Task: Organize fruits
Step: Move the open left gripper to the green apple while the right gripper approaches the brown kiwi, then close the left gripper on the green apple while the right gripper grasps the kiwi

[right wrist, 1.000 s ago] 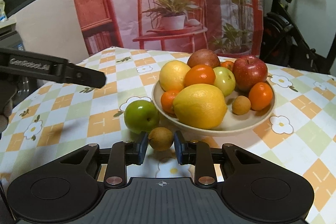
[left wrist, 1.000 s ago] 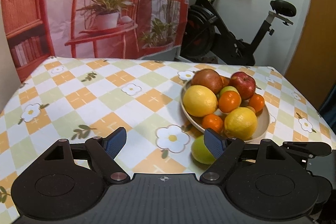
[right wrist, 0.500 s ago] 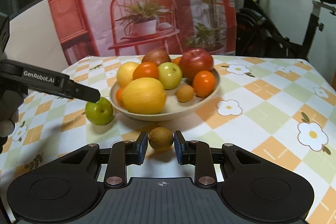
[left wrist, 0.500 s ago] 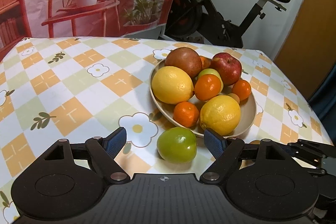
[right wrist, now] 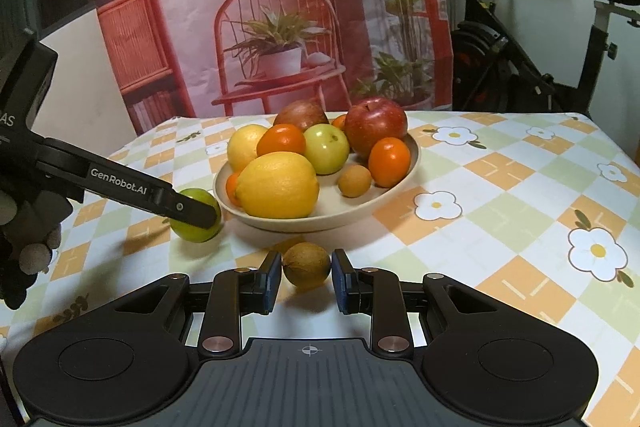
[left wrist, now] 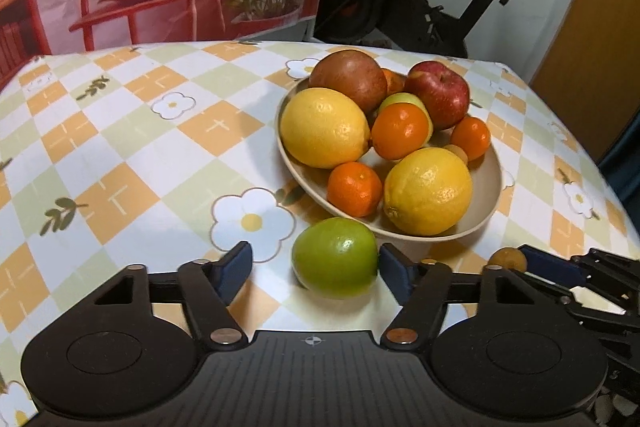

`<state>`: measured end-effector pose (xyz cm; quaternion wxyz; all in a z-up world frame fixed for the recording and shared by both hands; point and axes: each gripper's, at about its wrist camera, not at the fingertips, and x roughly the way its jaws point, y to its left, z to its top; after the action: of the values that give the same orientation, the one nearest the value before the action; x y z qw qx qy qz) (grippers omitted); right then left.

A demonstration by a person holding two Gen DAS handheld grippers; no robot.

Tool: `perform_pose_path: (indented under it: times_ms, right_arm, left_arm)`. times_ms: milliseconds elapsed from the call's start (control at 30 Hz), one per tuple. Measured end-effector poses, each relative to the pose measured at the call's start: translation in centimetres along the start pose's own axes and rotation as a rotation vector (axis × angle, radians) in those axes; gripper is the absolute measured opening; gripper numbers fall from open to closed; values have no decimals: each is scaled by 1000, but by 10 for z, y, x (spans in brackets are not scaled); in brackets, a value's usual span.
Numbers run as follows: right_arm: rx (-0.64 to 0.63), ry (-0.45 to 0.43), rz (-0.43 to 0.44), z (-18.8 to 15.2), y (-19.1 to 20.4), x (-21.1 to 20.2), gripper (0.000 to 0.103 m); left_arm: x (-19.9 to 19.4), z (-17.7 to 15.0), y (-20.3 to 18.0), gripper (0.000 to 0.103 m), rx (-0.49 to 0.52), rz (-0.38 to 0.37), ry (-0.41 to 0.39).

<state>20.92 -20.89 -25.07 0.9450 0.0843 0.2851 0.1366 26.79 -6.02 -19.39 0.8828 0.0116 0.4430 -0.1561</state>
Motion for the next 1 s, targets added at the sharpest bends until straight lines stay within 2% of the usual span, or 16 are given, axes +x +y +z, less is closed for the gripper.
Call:
perform_pose_path:
  times_ms: [33, 100, 567, 800, 1000]
  right_arm:
    - [0, -2, 2, 0, 0, 0, 25]
    - [-1, -5, 6, -1, 0, -1, 25]
    - [-16, -30, 25, -4, 1, -5, 25]
    - [-5, -42, 33, -4, 0, -6, 25]
    - [-5, -42, 33, -4, 0, -6, 25]
  left_arm:
    - [-1, -1, 0, 58, -2, -13, -9]
    - [-2, -1, -2, 51, 1, -32, -24]
    - [-15, -13, -8, 50, 2, 14, -57]
    - [-26, -12, -9, 49, -10, 19, -102]
    - [-27, -14, -12, 48, 10, 25, -107]
